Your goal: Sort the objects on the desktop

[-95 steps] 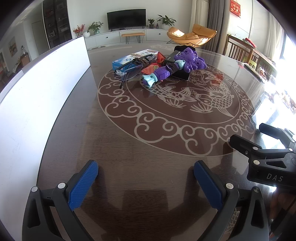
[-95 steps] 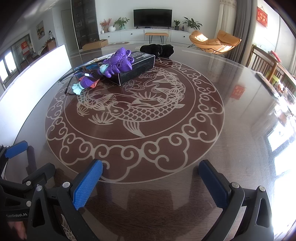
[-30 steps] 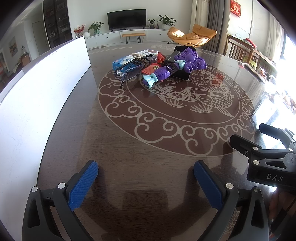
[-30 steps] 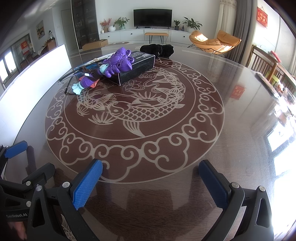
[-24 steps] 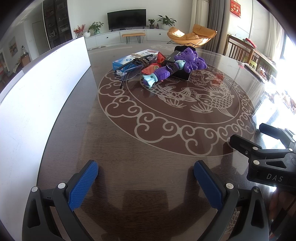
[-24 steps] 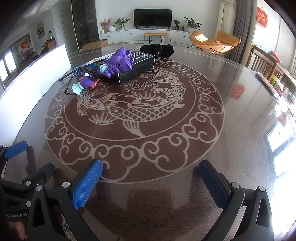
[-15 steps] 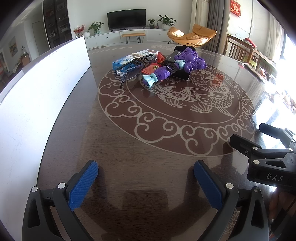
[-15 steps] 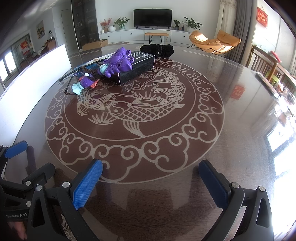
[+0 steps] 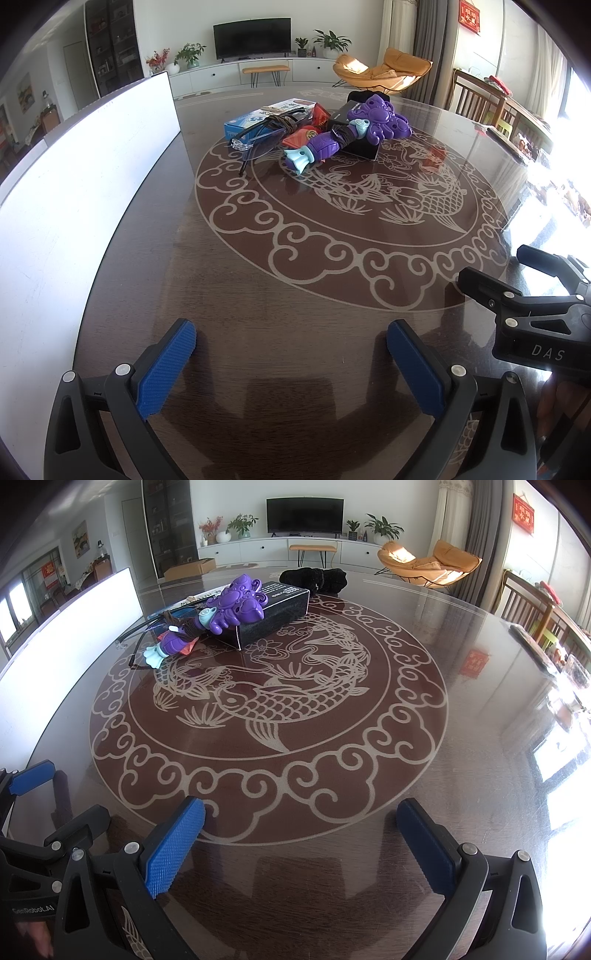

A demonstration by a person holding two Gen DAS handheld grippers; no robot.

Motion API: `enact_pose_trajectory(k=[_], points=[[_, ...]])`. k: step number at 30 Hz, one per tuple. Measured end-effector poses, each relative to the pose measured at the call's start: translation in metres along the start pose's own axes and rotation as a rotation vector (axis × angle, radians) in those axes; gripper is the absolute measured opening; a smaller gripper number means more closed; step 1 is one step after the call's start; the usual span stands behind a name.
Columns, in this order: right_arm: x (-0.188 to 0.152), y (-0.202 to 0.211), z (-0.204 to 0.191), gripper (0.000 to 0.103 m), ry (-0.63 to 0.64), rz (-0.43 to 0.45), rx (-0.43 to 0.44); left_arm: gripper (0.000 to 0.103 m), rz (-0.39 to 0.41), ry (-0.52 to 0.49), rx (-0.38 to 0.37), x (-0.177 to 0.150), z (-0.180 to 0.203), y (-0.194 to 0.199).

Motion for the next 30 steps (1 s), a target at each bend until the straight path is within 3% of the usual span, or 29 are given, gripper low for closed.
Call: enact_pose_trajectory(k=[8, 12, 15, 20, 21, 24, 26, 30], points=[[0.000, 0.000, 0.000, 0.103, 0.000, 0.000, 0.000, 0.103, -0.024, -0.007, -0.029, 0.013, 0.000, -0.007], [0.000, 0.000, 0.000, 0.103, 0.000, 0.000, 0.000, 0.103, 0.055, 0.044, -0.069, 0.065, -0.008, -0.007], [0.000, 0.000, 0.000, 0.103, 0.000, 0.000, 0.000, 0.103, 0.131, 0.013, -0.045, 0.114, -0.002, -0.014], [0.000, 0.000, 0.000, 0.103, 0.000, 0.000, 0.000, 0.103, 0.057, -0.029, -0.007, 0.161, 0.009, -0.067], [0.000, 0.000, 0.000, 0.103, 0.000, 0.000, 0.000, 0.097, 0.038, -0.026, -0.012, 0.164, 0.010, -0.077], [0.000, 0.000, 0.000, 0.103, 0.000, 0.000, 0.000, 0.041, 0.008, 0.033, -0.054, 0.168, 0.006, -0.085], [0.000, 0.000, 0.000, 0.103, 0.000, 0.000, 0.000, 0.029, 0.013, 0.031, -0.077, 0.162, 0.007, -0.079], [0.000, 0.000, 0.000, 0.103, 0.000, 0.000, 0.000, 0.028, 0.035, 0.010, -0.076, 0.122, 0.004, -0.053]])
Point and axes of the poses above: each gripper's, at about its wrist camera, not at the fingertips, and y roughly against the way its jaws point, z to its right, x to its top, the point moved 3 cm from there along -y, roughly the way its jaws point, and after that the axes turned 15 degrees about y, right-handed, at the moved point
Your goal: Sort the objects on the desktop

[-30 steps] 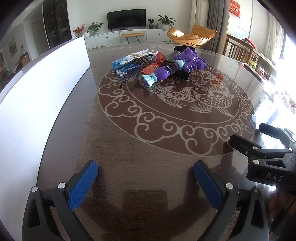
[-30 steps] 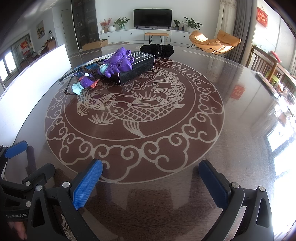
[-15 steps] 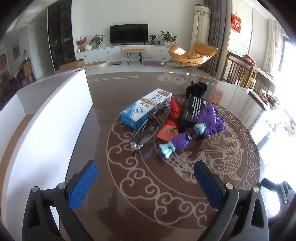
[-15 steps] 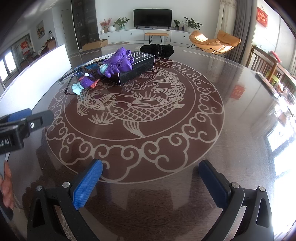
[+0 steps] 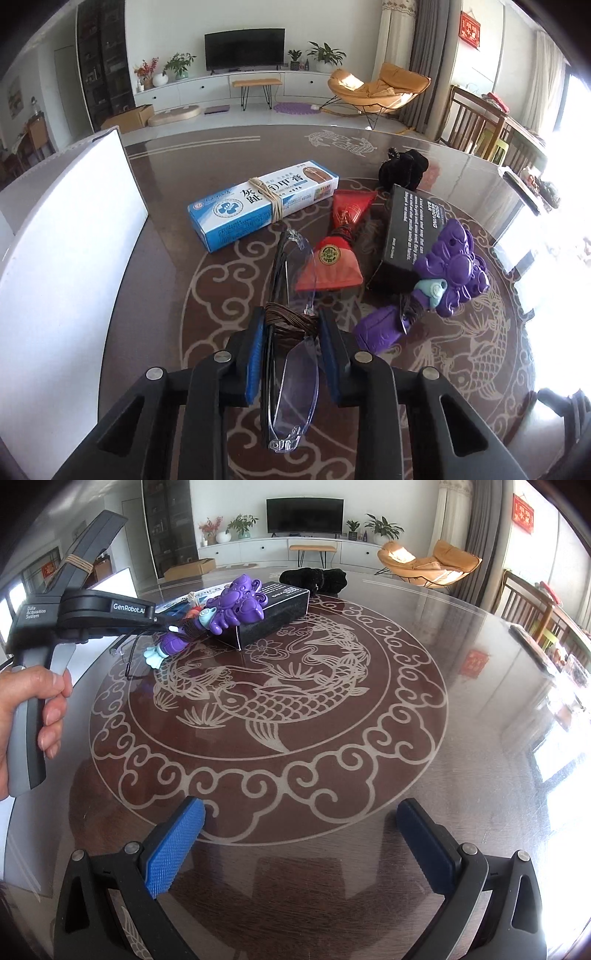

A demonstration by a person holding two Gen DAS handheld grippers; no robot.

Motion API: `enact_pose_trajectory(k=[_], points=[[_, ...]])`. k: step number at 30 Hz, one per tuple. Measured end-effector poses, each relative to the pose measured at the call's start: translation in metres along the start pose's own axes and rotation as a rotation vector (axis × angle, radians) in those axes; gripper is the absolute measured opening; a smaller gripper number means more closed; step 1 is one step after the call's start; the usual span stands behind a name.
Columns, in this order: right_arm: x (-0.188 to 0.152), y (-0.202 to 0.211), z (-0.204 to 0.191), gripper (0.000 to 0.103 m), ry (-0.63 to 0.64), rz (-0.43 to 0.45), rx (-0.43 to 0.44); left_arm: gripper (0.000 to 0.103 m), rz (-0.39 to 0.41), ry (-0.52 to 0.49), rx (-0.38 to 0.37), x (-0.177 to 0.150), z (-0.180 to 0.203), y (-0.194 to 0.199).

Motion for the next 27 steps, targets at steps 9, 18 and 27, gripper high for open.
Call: enact_pose_trajectory(k=[9, 18, 27], points=[[0.000, 0.000, 0.000, 0.103, 0.000, 0.000, 0.000, 0.093, -0.005, 0.023, -0.006, -0.083, -0.013, 0.049], [0.000, 0.000, 0.000, 0.103, 0.000, 0.000, 0.000, 0.098, -0.035, -0.043, 0.055, -0.083, -0.009, 0.038], [0.000, -0.001, 0.000, 0.103, 0.000, 0.000, 0.000, 0.103, -0.040, -0.022, 0.078, -0.082, -0.012, 0.036]])
Point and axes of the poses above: each gripper's, at about its wrist camera, not at the fingertips, and y roughly against the way its jaws point, z to its right, x to its top, the point moved 3 cm from there along -y, roughly the way its jaws point, and after that the axes turned 15 degrees about y, right-handed, at the moved point
